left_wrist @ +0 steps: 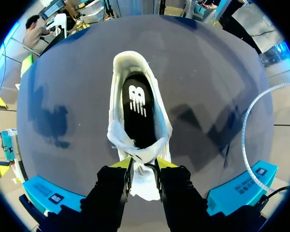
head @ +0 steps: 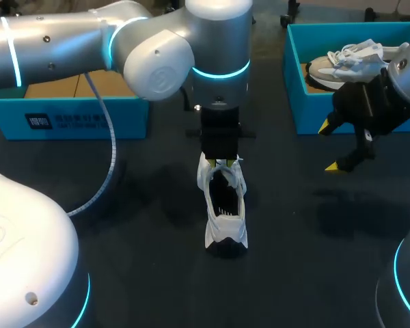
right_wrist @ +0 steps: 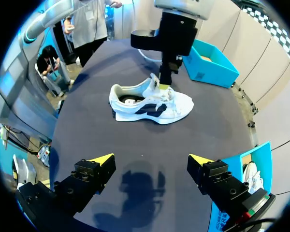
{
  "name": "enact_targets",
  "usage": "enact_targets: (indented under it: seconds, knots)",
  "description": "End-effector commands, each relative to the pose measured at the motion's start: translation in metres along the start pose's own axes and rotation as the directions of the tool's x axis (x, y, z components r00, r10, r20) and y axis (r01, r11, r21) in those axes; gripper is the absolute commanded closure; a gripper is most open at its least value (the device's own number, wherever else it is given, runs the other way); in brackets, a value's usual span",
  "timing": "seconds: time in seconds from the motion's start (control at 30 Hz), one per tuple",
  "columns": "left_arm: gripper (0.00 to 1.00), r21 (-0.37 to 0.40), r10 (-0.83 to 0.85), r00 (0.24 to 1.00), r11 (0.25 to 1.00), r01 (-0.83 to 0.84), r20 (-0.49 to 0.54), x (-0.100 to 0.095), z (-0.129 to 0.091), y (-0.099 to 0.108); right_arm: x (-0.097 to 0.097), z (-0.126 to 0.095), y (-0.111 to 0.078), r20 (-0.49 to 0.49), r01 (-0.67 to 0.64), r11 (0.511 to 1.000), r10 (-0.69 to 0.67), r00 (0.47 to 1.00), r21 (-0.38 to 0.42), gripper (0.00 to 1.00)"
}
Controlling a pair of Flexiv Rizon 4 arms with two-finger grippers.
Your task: Take the shoe out of the shoebox, open the shoe tongue, remove and reinsert the insole, then place the shoe into the shoebox
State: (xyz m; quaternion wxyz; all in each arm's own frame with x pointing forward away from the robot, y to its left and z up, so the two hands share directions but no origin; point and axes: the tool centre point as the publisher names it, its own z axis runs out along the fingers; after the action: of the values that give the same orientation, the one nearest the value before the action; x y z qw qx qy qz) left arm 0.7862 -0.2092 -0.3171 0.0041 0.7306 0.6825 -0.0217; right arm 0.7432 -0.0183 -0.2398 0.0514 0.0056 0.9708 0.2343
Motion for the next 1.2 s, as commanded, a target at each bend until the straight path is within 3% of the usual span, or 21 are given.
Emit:
enact_targets:
  seconds: [0.03,0.5,0.83,1.2]
  knots:
    - [0.71,-0.017,-0.004,1.000,1.000,0.004,0.025,0.002,0.005,-0.009,0.001,0.000,0.000,0.001,0.000,1.000,0.000,1.000,0.001,0.00]
    - [0.70,-0.001,0.023,1.000,1.000,-0.023,0.012,0.002,0.012,-0.031,0.001,0.000,0.000,0.001,0.000,1.000,0.000,1.000,0.001,0.00]
    - [0.72,0.041,-0.009,1.000,0.999,0.008,0.010,-0.002,0.030,-0.045,0.001,0.000,0.000,0.001,0.000,1.000,0.000,1.000,0.001,0.00]
    - [0.63,0.085,-0.138,0.990,0.987,0.137,0.014,-0.005,0.029,-0.060,0.001,0.000,0.000,0.001,0.000,1.000,0.000,1.000,0.001,0.00]
